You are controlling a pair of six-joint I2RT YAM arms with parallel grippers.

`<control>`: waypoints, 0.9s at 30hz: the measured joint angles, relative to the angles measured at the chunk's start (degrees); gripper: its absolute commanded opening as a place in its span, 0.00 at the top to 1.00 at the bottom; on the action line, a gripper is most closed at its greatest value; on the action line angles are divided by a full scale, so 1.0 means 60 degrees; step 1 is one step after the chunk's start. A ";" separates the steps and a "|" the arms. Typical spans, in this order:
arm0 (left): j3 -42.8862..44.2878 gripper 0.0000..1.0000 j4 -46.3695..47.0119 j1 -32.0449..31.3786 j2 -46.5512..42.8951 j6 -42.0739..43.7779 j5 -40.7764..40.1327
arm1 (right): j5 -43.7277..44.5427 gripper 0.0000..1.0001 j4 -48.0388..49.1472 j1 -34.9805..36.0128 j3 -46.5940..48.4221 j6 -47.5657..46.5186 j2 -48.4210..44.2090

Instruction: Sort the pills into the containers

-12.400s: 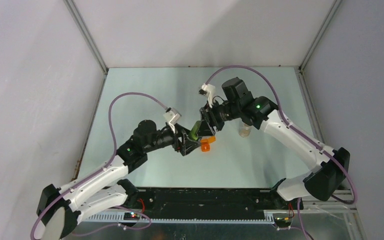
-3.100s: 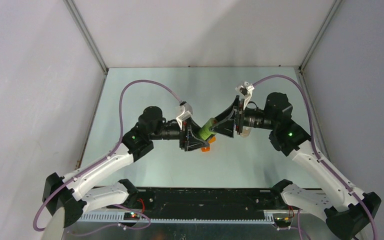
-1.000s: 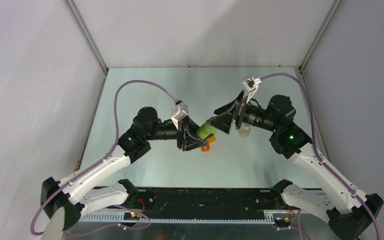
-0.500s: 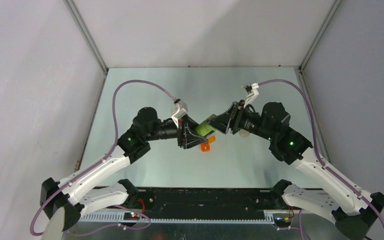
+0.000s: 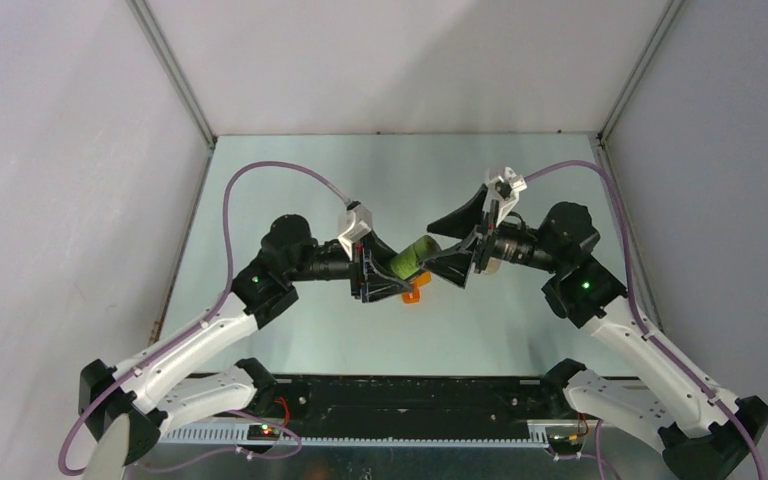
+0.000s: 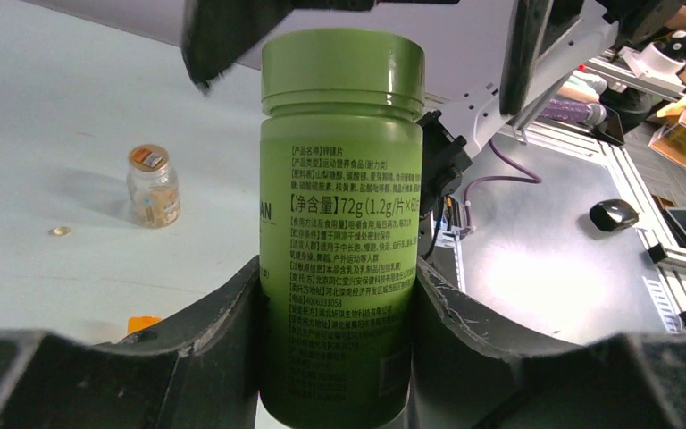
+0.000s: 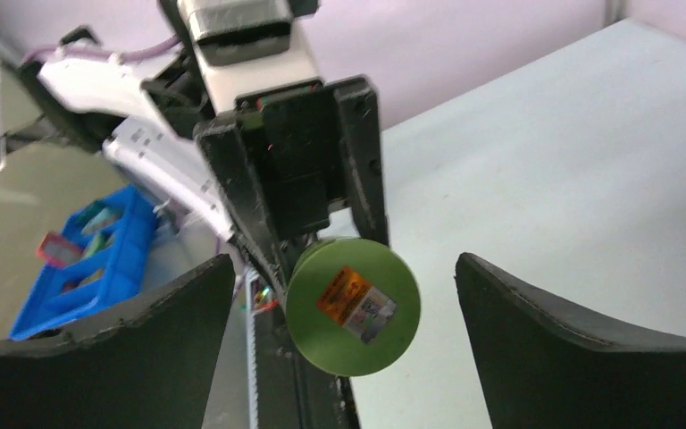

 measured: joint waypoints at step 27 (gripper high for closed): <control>-0.0062 1.00 -0.0007 0.0025 -0.0084 0.0000 -0.1417 | 0.2769 0.92 -0.0164 0.0401 -0.0157 0.2849 0.0095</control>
